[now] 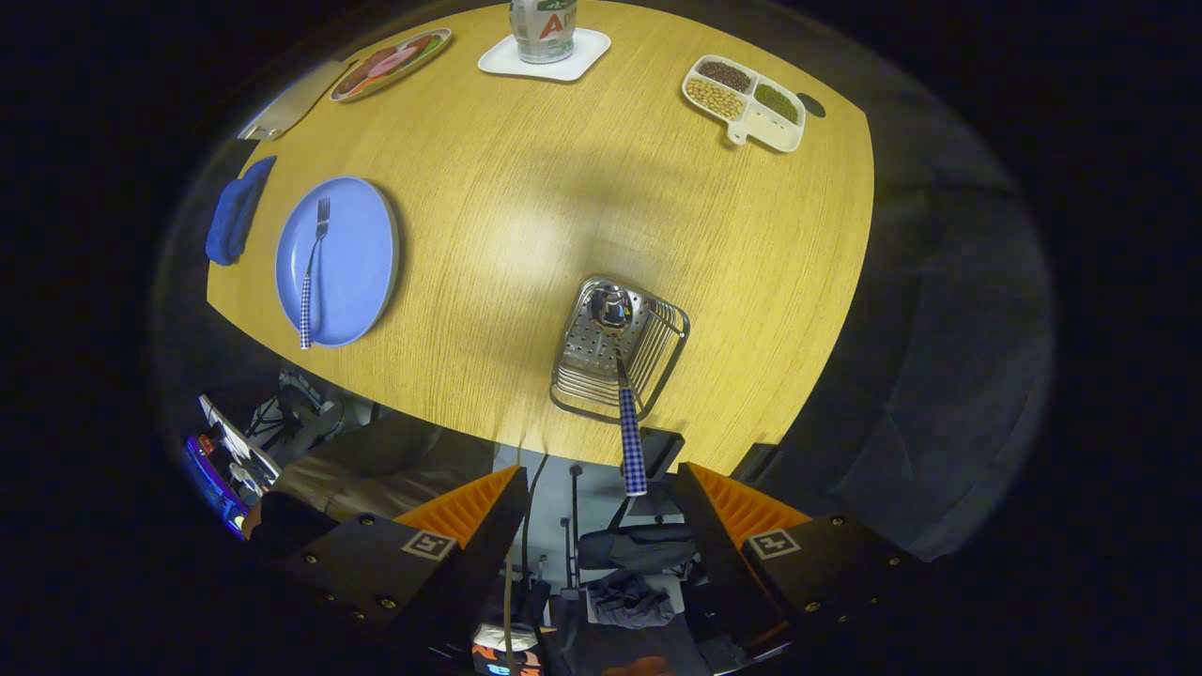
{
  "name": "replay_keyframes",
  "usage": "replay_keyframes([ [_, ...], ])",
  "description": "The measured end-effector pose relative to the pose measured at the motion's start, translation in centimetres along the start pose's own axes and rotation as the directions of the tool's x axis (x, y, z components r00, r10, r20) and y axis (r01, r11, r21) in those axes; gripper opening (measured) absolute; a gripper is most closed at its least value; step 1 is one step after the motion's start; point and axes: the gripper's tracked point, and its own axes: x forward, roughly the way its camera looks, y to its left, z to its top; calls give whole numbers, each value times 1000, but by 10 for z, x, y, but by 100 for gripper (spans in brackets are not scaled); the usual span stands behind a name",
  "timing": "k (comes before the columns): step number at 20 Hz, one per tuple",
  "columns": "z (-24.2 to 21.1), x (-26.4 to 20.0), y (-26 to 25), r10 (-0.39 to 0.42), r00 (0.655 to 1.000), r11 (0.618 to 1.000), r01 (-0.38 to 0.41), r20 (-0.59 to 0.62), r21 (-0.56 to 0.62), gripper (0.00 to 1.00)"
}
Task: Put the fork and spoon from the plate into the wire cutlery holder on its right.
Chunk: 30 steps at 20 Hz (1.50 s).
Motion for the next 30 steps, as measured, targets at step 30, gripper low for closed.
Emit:
replay_keyframes([
  [30,69,33,262,155,987,969,-146,33,-198,97],
])
